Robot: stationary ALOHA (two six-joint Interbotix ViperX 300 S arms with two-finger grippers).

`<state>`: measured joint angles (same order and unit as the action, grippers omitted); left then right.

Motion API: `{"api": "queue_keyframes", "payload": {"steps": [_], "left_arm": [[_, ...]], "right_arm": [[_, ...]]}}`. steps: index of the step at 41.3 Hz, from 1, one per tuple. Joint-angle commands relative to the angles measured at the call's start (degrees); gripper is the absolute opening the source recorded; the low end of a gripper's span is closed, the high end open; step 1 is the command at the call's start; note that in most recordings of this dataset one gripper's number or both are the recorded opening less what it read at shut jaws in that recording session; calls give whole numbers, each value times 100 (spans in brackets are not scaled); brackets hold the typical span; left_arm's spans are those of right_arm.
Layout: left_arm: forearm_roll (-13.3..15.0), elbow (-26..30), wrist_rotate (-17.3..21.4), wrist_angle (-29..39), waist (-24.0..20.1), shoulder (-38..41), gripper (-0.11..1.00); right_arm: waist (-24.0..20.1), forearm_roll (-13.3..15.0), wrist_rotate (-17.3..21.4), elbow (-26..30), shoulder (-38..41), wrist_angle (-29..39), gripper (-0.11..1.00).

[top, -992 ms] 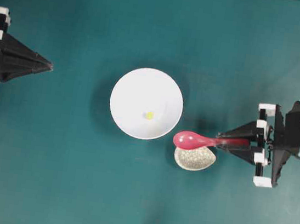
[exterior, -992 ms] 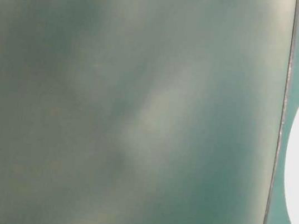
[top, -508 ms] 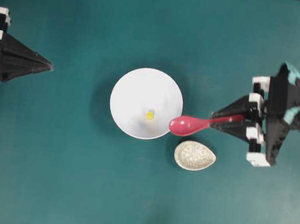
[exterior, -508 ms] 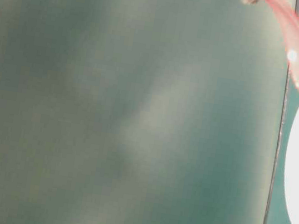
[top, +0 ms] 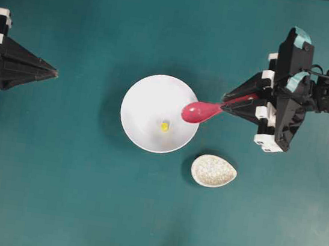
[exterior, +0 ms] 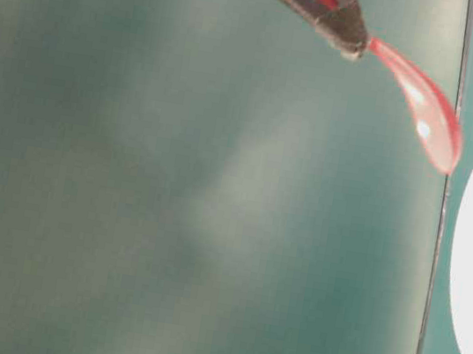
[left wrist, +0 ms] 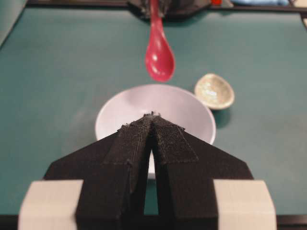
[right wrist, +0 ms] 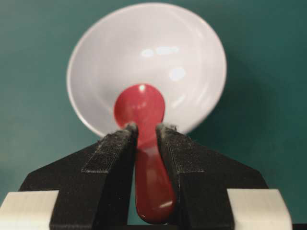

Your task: Scoop the yellow hexagonal prism block from the bowl with a spoon using the right arm.

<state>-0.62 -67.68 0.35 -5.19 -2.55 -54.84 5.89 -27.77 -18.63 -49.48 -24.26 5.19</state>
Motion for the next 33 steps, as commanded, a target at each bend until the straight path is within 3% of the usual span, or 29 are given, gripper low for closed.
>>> {"api": "queue_keyframes", "payload": {"steps": [1, 20, 22, 25, 33], "left_arm": [[-18, 123, 18, 0, -18, 44, 0], [-18, 123, 18, 0, -18, 44, 0], [-18, 114, 18, 9, -18, 44, 0], [-18, 123, 18, 0, -18, 44, 0], [-18, 123, 26, 9, -18, 44, 0]], "right_arm": [[26, 53, 0, 255, -18, 53, 23], [308, 114, 26, 976, 413, 1002, 21], [334, 123, 26, 1081, 510, 1143, 19], [387, 176, 44, 1292, 721, 1441, 6], [413, 492, 53, 1802, 1204, 2021, 6]]}}
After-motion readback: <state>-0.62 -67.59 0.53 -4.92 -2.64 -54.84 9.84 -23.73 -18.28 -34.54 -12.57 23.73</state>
